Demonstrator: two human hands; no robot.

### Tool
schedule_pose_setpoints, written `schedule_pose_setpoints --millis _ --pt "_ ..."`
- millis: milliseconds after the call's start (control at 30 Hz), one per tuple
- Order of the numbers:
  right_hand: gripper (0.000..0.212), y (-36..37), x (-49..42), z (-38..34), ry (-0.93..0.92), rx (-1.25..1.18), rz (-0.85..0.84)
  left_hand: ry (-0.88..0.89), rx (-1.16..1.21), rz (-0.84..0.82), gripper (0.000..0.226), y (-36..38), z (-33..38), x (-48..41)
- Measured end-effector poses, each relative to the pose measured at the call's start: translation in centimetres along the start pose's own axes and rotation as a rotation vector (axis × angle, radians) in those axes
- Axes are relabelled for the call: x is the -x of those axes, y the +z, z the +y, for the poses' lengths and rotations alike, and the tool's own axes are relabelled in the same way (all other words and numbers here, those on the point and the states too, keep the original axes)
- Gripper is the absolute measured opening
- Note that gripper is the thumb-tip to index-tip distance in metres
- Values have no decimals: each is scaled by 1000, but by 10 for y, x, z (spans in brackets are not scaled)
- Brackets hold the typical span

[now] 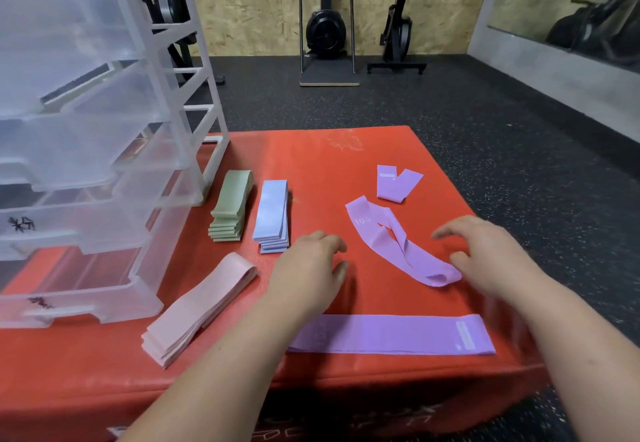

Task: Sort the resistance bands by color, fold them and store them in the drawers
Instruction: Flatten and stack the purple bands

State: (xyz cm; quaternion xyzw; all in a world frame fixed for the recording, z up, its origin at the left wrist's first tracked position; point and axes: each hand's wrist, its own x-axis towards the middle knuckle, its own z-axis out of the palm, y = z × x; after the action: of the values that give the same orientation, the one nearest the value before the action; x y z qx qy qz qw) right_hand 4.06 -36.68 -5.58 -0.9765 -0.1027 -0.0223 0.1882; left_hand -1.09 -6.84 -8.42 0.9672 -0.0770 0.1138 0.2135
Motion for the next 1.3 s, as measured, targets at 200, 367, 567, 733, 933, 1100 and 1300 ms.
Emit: schedule_pose_setpoints --millis 200,367,567,733,933,1100,1300 --pt "41 42 -23 -31 -242 -54 -105 19 -14 -20 28 16 -2 -9" --pt "56 68 -44 -45 -110 132 -165 27 1 -3 27 24 -10 -16" --pt "22 70 -61 -56 -114 -8 41 12 71 25 27 26 -18 -27" --pt "28 57 -54 -71 -194 -372 2 -22 163 96 44 25 -23 -33" --pt "36 29 -45 -69 -285 -473 -102 -184 504 19 59 17 -15 -40" --pt "39 23 -39 -53 -194 -353 -66 -111 372 -116 40 10 -17 -35" --pt "37 3 -33 -9 94 -208 137 -65 252 -95 30 11 -21 -25"
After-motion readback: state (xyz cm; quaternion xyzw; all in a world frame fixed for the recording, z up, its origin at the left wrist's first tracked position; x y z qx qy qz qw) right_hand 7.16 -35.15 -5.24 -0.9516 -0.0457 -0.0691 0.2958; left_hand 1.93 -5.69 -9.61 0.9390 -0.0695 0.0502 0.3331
